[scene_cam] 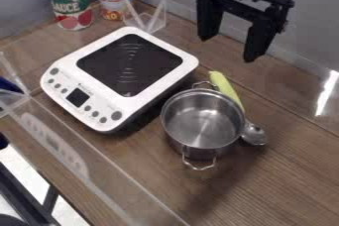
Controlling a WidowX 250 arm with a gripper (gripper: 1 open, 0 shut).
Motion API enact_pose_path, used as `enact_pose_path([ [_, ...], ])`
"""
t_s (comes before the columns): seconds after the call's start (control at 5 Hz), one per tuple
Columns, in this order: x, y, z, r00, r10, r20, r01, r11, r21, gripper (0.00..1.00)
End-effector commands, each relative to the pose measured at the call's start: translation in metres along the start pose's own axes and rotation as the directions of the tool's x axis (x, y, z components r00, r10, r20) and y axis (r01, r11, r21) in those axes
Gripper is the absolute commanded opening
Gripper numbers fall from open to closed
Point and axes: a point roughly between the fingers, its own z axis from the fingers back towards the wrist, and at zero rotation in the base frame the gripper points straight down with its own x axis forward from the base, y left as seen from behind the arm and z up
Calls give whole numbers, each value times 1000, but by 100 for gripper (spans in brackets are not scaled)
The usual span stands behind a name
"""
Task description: Put silver pot on the white and black stove top
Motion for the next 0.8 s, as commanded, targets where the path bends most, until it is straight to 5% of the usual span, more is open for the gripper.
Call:
enact_pose_path([
  [0.0, -2, 1, -9, 994, -107, -10, 107, 994, 9, 100],
  [0.2, -6, 3, -21, 972, -233, -19, 233, 972, 19, 100],
  [0.6, -10, 7, -52, 951, -308, -6, 308, 951, 26, 100],
])
